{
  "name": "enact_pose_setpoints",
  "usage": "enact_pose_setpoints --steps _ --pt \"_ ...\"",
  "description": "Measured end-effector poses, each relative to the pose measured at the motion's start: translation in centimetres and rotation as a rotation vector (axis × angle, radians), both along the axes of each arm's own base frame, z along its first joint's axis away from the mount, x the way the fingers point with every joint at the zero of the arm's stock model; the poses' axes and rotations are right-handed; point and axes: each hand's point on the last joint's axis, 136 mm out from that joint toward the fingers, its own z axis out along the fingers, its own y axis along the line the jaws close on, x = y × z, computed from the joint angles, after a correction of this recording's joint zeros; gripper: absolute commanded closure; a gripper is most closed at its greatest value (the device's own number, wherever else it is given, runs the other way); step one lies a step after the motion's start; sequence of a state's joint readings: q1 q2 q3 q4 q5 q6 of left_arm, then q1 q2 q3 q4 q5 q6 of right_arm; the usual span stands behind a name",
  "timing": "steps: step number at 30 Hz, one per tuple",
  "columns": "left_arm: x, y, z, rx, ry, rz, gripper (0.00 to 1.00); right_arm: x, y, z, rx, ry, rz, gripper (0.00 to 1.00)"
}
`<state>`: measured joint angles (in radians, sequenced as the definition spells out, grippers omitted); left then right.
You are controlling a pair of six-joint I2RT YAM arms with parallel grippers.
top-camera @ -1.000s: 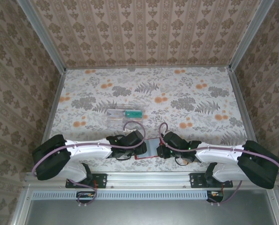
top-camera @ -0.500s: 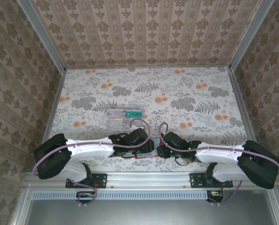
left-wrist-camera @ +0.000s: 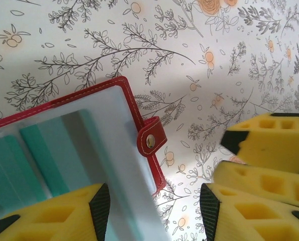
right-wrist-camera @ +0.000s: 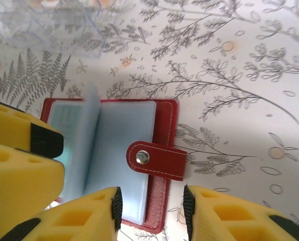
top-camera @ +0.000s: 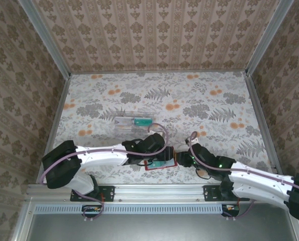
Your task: Take the credit cards out of the card holder
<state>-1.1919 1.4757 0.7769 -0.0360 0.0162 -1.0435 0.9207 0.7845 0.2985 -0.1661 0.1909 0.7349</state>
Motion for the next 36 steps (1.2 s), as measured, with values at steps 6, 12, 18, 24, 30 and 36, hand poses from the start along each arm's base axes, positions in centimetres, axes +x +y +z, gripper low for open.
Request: enact_pose_setpoints --steps 6,12,18,24,30,36 --pt "0.1 0.4 0.2 0.005 -0.008 0.007 0.47 -0.2 -0.7 -0.4 -0.018 0.004 -0.008 0.62" --pt "0.2 2.8 0.3 0.011 -0.015 0.058 0.53 -0.7 0.2 -2.5 -0.095 0.076 0.065 0.77" --pt "0.0 5.7 -2.8 0.058 0.039 0.129 0.53 -0.1 2.7 -2.6 -0.105 0.113 0.128 0.82" --pt "0.4 5.0 -2.3 0.012 0.036 0.14 0.53 0.3 4.1 -2.9 -0.116 0.133 0.161 0.85" --pt "0.6 4.5 -2.8 0.0 0.053 0.151 0.54 0.5 4.5 -4.0 -0.145 0.158 0.172 0.89" --pt "0.7 4.2 -2.8 -0.012 0.06 0.153 0.56 0.3 4.7 -5.0 -0.156 0.184 0.182 0.91"
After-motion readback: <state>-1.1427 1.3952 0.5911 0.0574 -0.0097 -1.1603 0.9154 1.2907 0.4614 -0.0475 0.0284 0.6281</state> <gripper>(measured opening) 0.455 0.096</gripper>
